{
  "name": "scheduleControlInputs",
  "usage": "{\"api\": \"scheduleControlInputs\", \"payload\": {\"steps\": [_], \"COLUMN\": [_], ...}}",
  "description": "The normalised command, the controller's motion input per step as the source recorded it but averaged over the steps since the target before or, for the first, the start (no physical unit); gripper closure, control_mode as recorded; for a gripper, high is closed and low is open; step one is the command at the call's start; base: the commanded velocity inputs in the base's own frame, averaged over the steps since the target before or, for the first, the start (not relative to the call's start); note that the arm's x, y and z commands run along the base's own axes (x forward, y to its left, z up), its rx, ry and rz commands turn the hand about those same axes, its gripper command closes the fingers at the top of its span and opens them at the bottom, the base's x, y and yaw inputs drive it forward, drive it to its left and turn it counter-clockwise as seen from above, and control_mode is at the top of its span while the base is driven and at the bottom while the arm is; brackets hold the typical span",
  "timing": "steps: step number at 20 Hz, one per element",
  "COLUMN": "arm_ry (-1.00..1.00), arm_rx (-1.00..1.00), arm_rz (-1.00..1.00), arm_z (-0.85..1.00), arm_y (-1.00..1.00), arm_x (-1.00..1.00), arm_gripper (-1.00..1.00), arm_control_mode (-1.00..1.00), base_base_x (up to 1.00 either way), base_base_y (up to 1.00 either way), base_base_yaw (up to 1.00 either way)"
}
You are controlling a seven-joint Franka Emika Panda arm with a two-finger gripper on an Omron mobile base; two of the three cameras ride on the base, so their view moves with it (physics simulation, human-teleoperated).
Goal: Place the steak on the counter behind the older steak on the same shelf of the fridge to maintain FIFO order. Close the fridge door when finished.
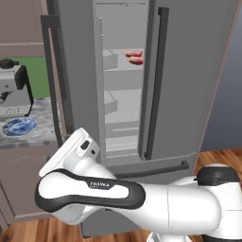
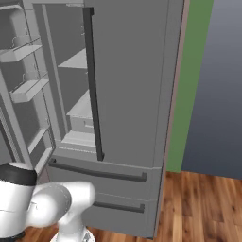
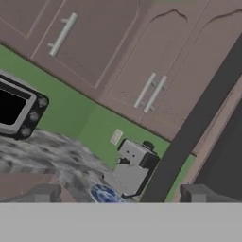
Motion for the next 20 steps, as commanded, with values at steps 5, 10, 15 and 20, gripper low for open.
{"api": "scheduleControlInputs", "payload": {"steps": [5,10,15,20], "arm_ry": [0.1,0.06,0.05,0.03], "arm_rx": [0.0,0.0,0.0,0.0], "arm_rz": [-0.31,-0.31,-0.33,-0.36], "arm_z": [-0.18,-0.1,-0.01,0.0], "arm_y": [0.04,-0.01,-0.28,-0.51], "arm_x": [0.27,0.14,0.0,0.0], "arm_gripper": [-1.0,-1.0,-1.0,-1.0], "arm_control_mode": [-1.0,-1.0,-1.0,-1.0], "base_base_x": [0.0,0.0,0.0,0.0], "base_base_y": [0.0,0.0,0.0,0.0], "base_base_yaw": [0.0,0.0,0.0,0.0]}}
